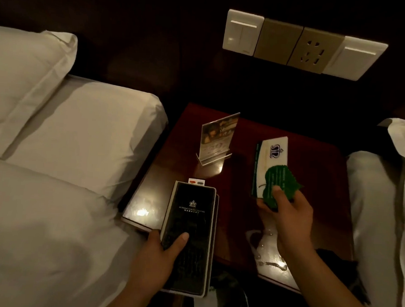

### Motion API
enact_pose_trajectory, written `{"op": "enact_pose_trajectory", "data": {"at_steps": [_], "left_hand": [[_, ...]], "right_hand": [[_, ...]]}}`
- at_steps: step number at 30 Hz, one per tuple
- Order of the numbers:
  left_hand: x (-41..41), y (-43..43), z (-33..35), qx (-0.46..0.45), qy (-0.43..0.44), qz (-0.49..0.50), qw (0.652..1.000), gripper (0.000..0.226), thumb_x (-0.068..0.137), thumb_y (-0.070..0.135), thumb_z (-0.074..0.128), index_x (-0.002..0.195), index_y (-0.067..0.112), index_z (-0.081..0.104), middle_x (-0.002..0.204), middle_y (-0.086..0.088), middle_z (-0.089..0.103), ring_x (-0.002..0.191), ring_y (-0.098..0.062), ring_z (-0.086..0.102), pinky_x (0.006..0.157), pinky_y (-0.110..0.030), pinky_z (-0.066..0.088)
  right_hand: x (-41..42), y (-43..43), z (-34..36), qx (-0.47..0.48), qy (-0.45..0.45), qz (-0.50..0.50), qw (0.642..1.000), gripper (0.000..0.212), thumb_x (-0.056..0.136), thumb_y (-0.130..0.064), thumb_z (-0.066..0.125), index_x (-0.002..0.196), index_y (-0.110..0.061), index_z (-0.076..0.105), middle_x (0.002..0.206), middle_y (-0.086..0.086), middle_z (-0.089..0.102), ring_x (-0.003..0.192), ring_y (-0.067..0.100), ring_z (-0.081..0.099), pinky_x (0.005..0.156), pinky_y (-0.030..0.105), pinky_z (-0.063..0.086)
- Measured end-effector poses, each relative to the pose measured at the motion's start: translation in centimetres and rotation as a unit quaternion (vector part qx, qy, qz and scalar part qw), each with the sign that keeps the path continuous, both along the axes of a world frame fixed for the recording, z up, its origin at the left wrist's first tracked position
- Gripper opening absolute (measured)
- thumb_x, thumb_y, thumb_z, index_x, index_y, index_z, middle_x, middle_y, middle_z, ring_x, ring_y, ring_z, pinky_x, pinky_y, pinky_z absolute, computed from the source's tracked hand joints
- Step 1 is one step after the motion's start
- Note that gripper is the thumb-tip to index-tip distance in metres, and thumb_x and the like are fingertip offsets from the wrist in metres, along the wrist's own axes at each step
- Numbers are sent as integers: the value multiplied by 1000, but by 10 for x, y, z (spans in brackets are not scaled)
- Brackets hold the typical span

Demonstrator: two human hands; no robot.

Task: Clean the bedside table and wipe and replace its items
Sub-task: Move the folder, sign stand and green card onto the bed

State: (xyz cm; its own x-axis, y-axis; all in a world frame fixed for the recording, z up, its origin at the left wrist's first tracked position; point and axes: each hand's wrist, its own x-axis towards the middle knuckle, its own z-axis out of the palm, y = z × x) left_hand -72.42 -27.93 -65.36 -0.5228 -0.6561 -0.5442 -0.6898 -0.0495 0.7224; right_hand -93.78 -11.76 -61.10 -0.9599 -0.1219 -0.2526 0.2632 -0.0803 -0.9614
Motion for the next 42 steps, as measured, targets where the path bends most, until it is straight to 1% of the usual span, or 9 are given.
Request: {"op": "enact_pose_trajectory", "data": {"at_steps": [3, 8, 11, 15, 23, 25, 31, 38, 42], "left_hand": [[3, 7, 2, 58, 43, 65, 995, 48, 78, 60, 66, 111, 25, 66, 98, 5, 75, 91, -13, 71, 83, -37, 57], [14, 6, 21, 104, 125, 167, 973, 40, 77, 54, 67, 109, 29, 67, 96, 6, 77, 87, -10, 73, 67, -22, 54], [27, -3, 34, 111, 158, 212, 958, 33, 84, 47, 67, 110, 27, 69, 94, 7, 78, 81, -8, 74, 57, -16, 55], [50, -18, 46, 97, 169, 254, 947, 45, 77, 55, 69, 112, 27, 68, 100, 5, 78, 87, -12, 75, 68, -24, 57], [116, -47, 60, 12, 169, 322, 931, 49, 66, 59, 69, 102, 25, 65, 94, 3, 75, 75, -1, 71, 57, -13, 52], [136, -55, 62, -5, 164, 337, 927, 48, 65, 60, 68, 100, 27, 63, 93, 4, 73, 73, 2, 70, 56, -13, 51], [216, -84, 60, -31, 147, 406, 902, 54, 63, 66, 66, 101, 27, 62, 96, 2, 72, 86, -12, 70, 62, -22, 53], [336, -103, 53, -36, 129, 497, 858, 52, 71, 61, 68, 103, 21, 64, 94, 0, 73, 71, -7, 73, 50, -15, 53], [395, -111, 52, -55, 113, 533, 836, 58, 66, 67, 65, 101, 20, 64, 93, 0, 72, 76, -13, 72, 52, -16, 52]], "right_hand": [[17, 11, 9, 6, 7, 10, 1000, 19, 95, -13, 59, 108, -23, 70, 105, 5, 74, 92, 21, 73, 68, 28, 60], [46, 10, 21, 19, 8, 55, 998, 19, 95, -19, 60, 111, -22, 68, 100, 1, 76, 82, 23, 75, 62, 25, 59], [63, 1, 26, 19, 12, 92, 995, 18, 94, -20, 62, 107, -26, 71, 103, 3, 75, 88, 26, 74, 66, 29, 59], [86, -20, 30, 18, 21, 148, 989, 18, 93, -19, 62, 106, -27, 72, 104, 1, 75, 89, 26, 74, 69, 30, 60], [137, -81, 37, 25, 8, 277, 961, 19, 91, -19, 63, 98, -35, 73, 99, -2, 76, 85, 24, 75, 66, 28, 59], [151, -99, 41, 31, 13, 312, 949, 22, 92, -19, 62, 94, -39, 73, 96, -3, 76, 83, 23, 75, 64, 25, 59], [211, -159, 43, 31, 27, 410, 911, 24, 92, -15, 61, 90, -34, 74, 94, 1, 75, 80, 19, 74, 68, 31, 61], [312, -225, 35, 40, 37, 498, 865, 20, 93, -14, 61, 95, -29, 74, 92, 0, 76, 80, 22, 74, 69, 35, 61], [364, -255, 38, 52, 48, 544, 836, 21, 95, -18, 60, 102, -33, 73, 93, -3, 76, 79, 22, 74, 68, 30, 61]]}}
